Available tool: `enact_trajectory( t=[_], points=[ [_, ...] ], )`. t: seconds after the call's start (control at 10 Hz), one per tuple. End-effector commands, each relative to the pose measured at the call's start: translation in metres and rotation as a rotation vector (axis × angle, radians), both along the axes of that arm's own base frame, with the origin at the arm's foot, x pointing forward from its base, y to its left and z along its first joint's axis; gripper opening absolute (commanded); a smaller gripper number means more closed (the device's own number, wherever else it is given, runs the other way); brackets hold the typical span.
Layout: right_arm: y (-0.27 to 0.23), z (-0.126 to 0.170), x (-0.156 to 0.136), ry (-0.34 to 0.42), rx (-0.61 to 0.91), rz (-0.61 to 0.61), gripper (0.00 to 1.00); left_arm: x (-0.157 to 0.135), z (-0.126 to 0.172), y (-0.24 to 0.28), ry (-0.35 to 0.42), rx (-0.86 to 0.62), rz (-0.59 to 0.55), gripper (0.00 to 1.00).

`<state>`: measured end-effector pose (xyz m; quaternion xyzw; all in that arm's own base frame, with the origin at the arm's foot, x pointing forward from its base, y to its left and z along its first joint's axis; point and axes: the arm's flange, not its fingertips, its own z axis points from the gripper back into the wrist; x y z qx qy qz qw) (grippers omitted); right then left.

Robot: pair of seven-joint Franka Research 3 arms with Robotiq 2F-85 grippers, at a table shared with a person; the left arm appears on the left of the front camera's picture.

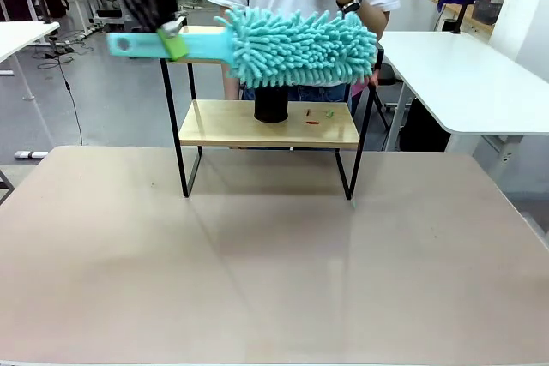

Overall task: Clean the shelf.
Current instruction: Clean the specific tier of the Shelf with the Duster once objects are removed.

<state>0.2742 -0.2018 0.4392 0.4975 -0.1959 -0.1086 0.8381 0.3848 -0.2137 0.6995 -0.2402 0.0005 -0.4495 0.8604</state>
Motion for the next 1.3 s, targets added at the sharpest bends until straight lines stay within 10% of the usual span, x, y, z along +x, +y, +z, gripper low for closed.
enact_trajectory(
  t=[0.0, 0.7, 1.2],
  points=[
    [0.0, 0.0, 0.002, -0.035, 0.008, 0.002, 1.0, -0.019, 0.003, 0.031, 0.024, -0.06, -0.113, 0.13],
    [0.0, 0.0, 0.002, -0.035, 0.008, 0.002, 1.0, -0.011, 0.018, 0.087, 0.034, -0.21, 0.021, 0.13],
    [0.0, 0.0, 0.002, -0.035, 0.008, 0.002, 1.0, -0.047, -0.002, 0.308, 0.099, -0.591, 0.607, 0.13]
  ],
)
